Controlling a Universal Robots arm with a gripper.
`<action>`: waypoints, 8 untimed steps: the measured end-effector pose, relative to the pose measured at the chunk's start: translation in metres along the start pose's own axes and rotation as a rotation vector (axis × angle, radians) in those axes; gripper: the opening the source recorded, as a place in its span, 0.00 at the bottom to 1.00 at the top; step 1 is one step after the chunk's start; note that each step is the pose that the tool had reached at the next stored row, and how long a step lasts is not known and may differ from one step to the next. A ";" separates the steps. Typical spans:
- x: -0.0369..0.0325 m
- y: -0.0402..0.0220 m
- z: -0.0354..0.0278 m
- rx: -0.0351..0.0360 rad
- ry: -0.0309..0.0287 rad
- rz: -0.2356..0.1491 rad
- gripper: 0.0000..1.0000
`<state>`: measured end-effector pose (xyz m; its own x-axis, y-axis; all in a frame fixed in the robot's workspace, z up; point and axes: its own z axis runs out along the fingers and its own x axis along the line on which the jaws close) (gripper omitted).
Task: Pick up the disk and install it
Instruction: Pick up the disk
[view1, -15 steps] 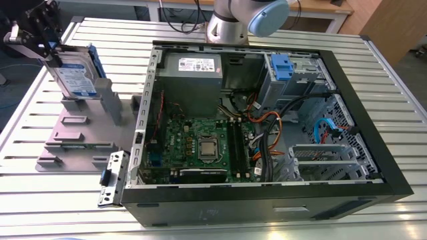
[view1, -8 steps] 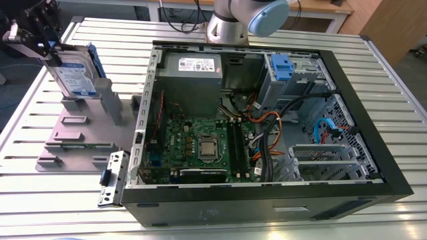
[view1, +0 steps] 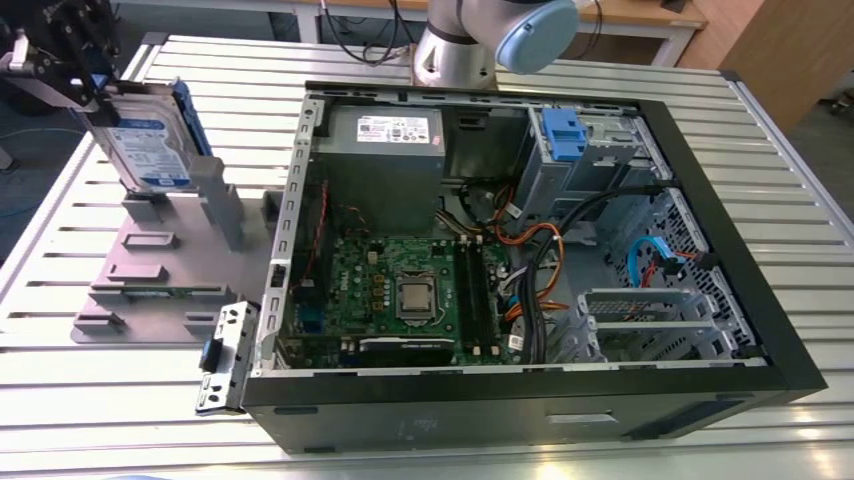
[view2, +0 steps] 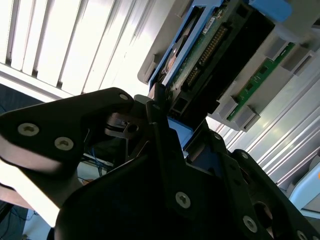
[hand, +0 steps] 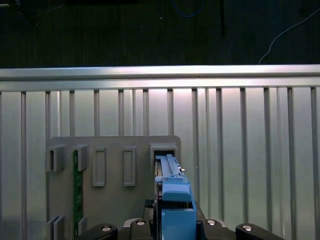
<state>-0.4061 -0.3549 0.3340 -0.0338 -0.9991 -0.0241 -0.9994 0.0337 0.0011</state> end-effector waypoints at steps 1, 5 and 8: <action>0.0000 0.0000 -0.0002 0.0000 0.0000 0.000 0.36; -0.0001 0.0000 -0.0019 0.0001 -0.0001 0.000 0.36; -0.0001 0.0000 -0.0032 0.0001 -0.0001 0.000 0.36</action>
<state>-0.4061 -0.3549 0.3373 -0.0338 -0.9991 -0.0243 -0.9994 0.0338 0.0010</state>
